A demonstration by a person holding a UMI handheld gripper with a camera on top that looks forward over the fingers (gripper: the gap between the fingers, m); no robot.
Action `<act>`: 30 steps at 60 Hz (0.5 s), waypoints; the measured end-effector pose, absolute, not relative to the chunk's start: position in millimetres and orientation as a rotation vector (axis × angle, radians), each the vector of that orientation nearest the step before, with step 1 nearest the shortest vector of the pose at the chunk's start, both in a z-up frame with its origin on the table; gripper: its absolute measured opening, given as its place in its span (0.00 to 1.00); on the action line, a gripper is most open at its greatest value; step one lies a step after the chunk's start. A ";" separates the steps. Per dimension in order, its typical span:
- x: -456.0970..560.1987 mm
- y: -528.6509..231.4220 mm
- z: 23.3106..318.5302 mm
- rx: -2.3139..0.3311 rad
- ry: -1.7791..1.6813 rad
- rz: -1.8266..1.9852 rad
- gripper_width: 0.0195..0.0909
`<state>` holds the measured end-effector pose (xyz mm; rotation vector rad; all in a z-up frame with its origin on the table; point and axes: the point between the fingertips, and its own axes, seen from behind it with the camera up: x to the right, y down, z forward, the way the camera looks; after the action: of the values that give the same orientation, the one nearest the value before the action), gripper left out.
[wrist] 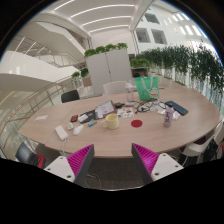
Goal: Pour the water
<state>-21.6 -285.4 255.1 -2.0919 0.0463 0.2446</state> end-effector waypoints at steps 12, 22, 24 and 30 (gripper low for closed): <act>-15.6 -281.1 245.9 -2.083 0.044 0.172 0.87; 62.3 -236.7 244.0 -1.914 0.040 0.041 0.87; 87.6 -222.3 242.2 -1.875 0.045 0.002 0.86; 164.0 -177.4 214.2 -1.837 0.077 -0.116 0.85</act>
<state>164.0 -177.4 214.2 -1.8371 0.0765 -0.1165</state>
